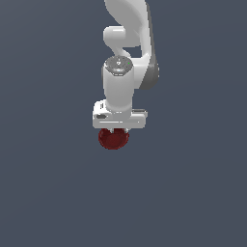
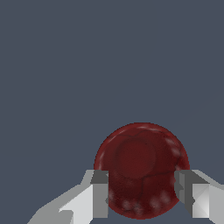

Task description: Pick up the object and move it to a goal position.

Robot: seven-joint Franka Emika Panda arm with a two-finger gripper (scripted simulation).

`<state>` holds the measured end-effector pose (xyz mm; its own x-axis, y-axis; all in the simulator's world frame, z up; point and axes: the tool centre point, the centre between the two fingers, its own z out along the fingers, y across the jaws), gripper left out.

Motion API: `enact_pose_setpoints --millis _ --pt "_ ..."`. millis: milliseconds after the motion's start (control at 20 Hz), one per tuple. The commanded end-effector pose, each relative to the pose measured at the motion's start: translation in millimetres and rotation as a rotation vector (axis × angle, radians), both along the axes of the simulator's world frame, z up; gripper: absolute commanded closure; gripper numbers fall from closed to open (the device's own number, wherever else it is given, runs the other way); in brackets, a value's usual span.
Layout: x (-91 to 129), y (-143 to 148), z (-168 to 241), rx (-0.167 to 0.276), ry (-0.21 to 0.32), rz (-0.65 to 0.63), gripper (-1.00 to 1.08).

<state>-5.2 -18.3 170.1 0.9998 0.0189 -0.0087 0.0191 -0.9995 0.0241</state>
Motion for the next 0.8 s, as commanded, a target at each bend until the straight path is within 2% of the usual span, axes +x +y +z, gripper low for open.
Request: enact_pose_setpoints --millis 0,400,750 --pt "-0.1 -0.3 -0.3 0.0 0.001 0.002 -0.2" --pt "1.1 -5.7 -7.1 0.016 0.02 0.039 -0.2" --pt "2.9 -16.3 -20.6 0.052 0.054 0.113 -0.2"
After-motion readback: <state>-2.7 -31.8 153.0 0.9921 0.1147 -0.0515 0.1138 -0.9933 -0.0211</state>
